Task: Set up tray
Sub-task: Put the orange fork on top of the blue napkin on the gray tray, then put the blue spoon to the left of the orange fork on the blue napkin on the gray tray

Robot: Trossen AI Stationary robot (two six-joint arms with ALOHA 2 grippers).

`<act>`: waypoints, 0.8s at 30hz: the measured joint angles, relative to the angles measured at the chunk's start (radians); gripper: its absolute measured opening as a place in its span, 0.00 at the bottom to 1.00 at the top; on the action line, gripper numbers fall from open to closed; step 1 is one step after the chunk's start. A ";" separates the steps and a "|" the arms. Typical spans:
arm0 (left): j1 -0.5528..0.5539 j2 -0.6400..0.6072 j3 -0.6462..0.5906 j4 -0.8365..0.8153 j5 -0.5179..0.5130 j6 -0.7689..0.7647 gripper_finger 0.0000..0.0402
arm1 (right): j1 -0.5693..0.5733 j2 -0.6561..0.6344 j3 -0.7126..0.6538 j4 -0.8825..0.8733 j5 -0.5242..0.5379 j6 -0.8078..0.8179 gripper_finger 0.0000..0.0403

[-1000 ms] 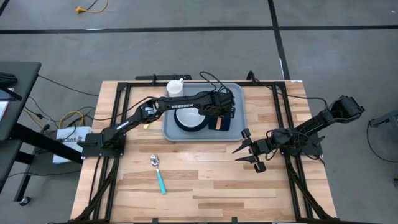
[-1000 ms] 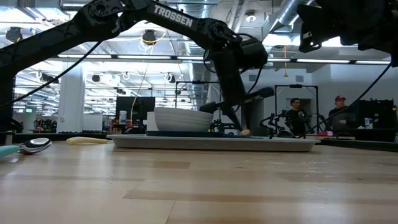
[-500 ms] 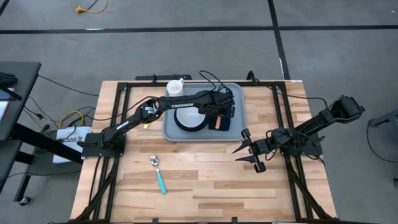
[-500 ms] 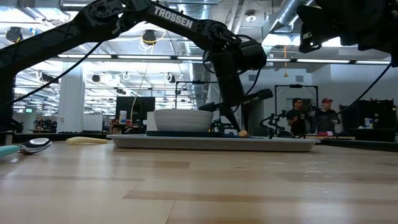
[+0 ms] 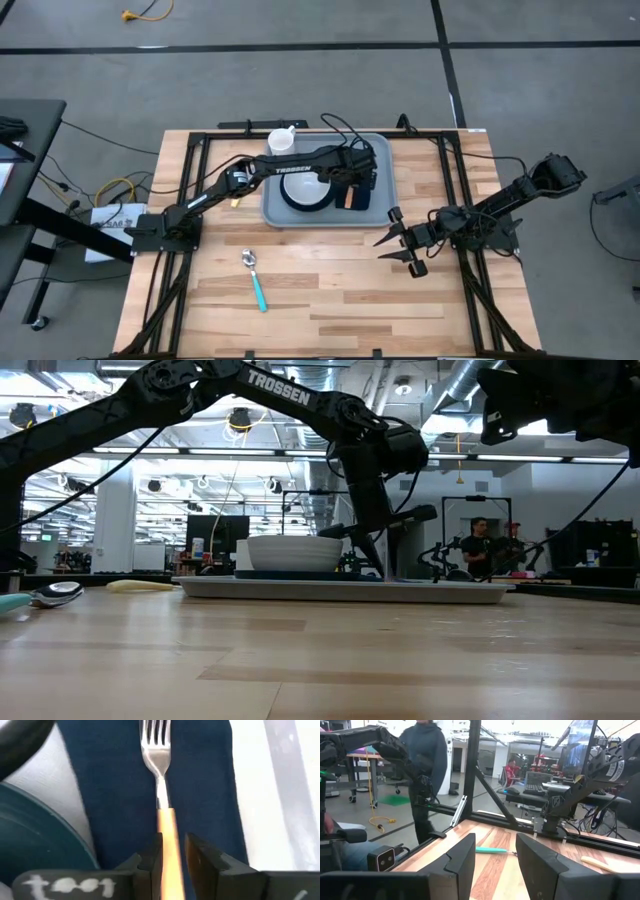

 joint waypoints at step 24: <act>-0.008 -0.029 0.050 0.016 0.175 0.044 0.19 | 0.000 0.000 0.000 0.000 0.000 -0.006 0.34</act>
